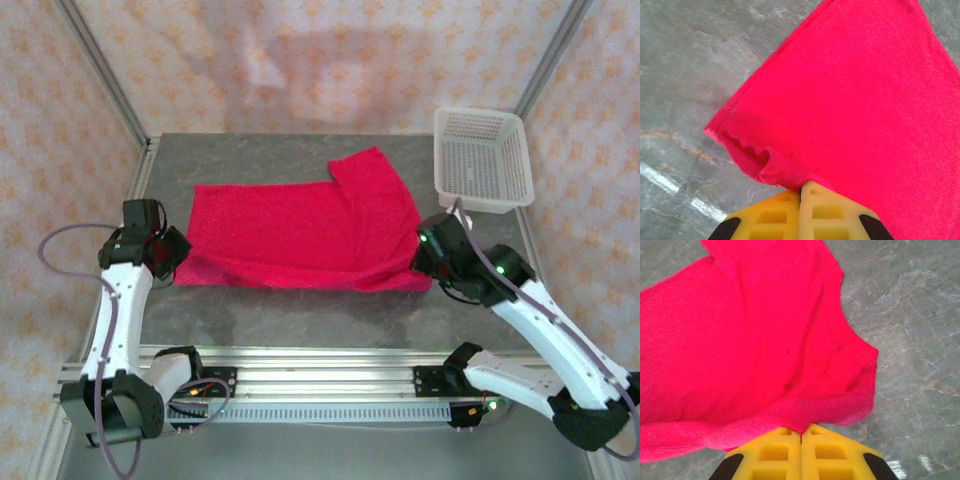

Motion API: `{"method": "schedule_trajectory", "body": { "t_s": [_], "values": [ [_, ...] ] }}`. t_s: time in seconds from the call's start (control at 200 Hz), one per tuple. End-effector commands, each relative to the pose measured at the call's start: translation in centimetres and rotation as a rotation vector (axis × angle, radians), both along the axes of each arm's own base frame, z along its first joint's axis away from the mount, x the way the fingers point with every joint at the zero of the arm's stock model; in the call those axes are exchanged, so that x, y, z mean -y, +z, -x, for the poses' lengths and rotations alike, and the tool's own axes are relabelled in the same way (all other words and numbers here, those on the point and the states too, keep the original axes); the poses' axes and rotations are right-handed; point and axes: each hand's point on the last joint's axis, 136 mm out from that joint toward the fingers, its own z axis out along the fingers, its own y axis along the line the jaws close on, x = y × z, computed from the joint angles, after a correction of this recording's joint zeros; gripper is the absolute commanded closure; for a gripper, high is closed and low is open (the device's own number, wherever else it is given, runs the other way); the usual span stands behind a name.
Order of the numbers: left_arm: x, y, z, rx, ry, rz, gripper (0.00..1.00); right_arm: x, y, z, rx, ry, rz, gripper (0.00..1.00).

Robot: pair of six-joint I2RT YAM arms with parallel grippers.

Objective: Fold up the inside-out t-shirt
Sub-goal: Fold the T-shirt at the center of the table.

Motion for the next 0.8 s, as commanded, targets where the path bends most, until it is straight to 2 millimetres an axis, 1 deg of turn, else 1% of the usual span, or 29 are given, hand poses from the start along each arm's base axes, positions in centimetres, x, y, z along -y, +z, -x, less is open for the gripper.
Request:
{"method": "schedule_trajectory", "body": {
  "t_s": [0.0, 0.08, 0.2, 0.215, 0.295, 0.32, 0.47, 0.535, 0.64, 0.711, 0.796],
  "values": [
    [-0.6, 2.2, -2.8, 0.073, 0.010, -0.059, 1.00, -0.6, 0.7, -3.3, 0.068, 0.004, -0.032, 1.00],
    [-1.0, 1.4, -3.5, 0.047, 0.014, -0.092, 1.00, -0.3, 1.0, -5.8, 0.092, -0.018, -0.039, 1.00],
    [-2.2, -0.6, -4.6, -0.027, 0.034, -0.142, 1.00, 0.3, 1.3, -9.7, 0.102, -0.042, -0.038, 1.00],
    [-2.4, -0.9, -4.7, -0.039, 0.037, -0.150, 1.00, 0.3, 0.8, -10.3, 0.085, -0.041, -0.029, 1.00],
    [-3.3, -2.3, -5.7, -0.106, 0.046, -0.181, 1.00, 0.4, 0.3, -12.9, 0.070, -0.046, -0.005, 1.00],
    [-3.5, -2.7, -6.0, -0.124, 0.046, -0.183, 1.00, 0.3, -0.1, -13.6, 0.054, -0.044, 0.002, 1.00],
    [-4.0, -4.7, -8.3, -0.188, 0.040, -0.179, 1.00, -0.2, -1.9, -17.5, -0.001, -0.033, 0.013, 1.00],
    [-4.0, -5.7, -8.8, -0.221, 0.035, -0.175, 1.00, -0.7, -3.1, -18.9, -0.031, -0.023, 0.010, 1.00],
    [-3.9, -7.4, -8.8, -0.265, 0.025, -0.163, 1.00, -1.3, -5.0, -20.6, -0.086, -0.010, 0.009, 1.00],
    [-3.8, -8.0, -8.5, -0.281, 0.021, -0.160, 1.00, -1.6, -5.7, -21.1, -0.114, -0.003, 0.013, 1.00],
    [-3.7, -7.8, -7.9, -0.267, 0.023, -0.159, 1.00, -2.0, -6.0, -20.9, -0.129, 0.010, -0.005, 1.00]
  ]
}}
